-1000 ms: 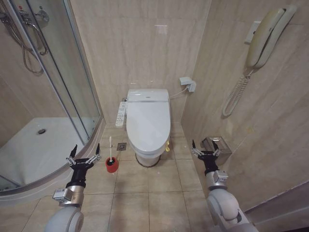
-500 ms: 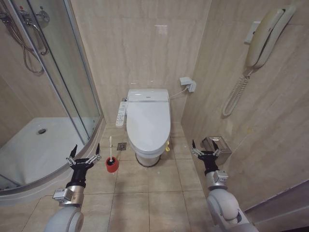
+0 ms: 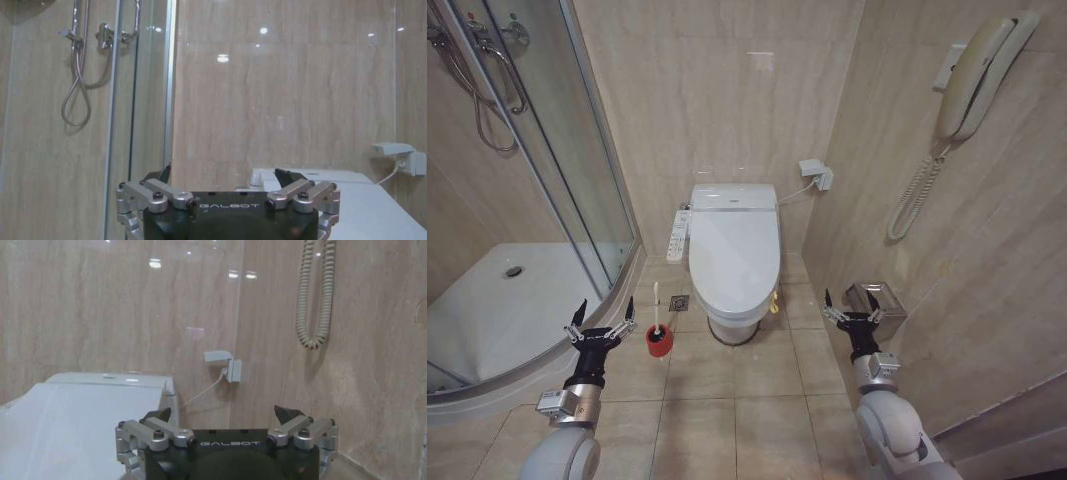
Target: Open the toilet lid, clean the toilet bowl with a toilet brush, close the toilet lid, and flush.
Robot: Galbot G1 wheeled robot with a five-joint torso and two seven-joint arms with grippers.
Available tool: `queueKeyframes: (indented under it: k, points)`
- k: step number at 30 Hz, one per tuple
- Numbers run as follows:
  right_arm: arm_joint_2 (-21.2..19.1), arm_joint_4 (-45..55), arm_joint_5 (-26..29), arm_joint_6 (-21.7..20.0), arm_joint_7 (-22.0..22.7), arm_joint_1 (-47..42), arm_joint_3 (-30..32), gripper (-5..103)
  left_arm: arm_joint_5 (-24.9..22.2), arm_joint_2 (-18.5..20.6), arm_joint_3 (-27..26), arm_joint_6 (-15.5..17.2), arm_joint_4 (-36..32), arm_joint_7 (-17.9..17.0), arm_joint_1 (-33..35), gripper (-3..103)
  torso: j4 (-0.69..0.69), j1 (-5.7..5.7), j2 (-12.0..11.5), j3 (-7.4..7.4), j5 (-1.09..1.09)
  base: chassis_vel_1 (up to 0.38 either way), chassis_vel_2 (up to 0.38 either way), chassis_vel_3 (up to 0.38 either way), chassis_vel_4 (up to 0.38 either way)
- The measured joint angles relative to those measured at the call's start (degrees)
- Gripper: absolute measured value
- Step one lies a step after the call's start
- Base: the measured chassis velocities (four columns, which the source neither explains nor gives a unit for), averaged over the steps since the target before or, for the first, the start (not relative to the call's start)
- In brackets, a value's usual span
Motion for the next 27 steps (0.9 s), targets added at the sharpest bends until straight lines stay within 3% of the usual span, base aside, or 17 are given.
queueKeyframes:
  k: [27]
  points:
    - [0.00,0.00,0.00,0.00,0.00,0.00,0.00,100,0.00,0.00,0.00,0.00,0.00,0.00,0.00,100,0.00,0.00,0.00,0.00,0.00,0.000,0.000,0.000,0.000]
